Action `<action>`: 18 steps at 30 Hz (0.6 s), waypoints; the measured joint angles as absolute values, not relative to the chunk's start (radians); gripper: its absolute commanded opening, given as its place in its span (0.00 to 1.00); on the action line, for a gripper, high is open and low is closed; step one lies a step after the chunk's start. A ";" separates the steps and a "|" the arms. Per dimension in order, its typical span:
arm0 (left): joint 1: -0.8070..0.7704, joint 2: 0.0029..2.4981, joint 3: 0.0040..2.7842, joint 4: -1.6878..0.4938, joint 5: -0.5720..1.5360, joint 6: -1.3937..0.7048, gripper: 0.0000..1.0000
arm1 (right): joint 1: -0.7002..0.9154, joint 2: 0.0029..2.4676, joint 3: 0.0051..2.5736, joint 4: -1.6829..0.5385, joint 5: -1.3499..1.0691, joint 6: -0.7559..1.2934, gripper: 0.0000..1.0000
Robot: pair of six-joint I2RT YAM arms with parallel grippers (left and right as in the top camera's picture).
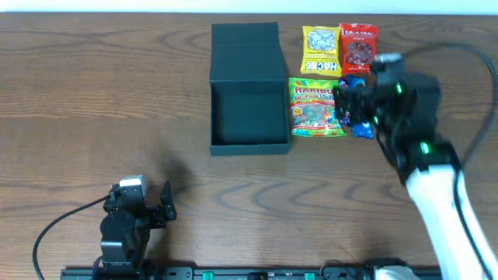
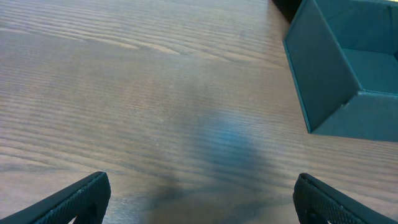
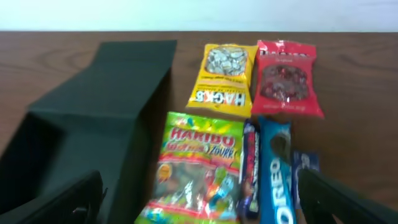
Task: Pack container
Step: 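Reach the right gripper to the green Haribo bag and grasp it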
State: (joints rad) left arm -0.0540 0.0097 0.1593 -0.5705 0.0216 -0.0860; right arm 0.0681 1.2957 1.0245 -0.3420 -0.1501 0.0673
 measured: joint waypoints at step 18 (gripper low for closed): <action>-0.054 0.010 0.159 -0.571 0.022 -0.086 0.95 | 0.176 1.919 1.223 -0.345 -0.158 0.010 0.99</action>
State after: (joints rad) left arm -0.0540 0.0101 0.1593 -0.5713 0.0219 -0.0860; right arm 0.1761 1.9186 1.2228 -0.3450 -0.1581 0.0101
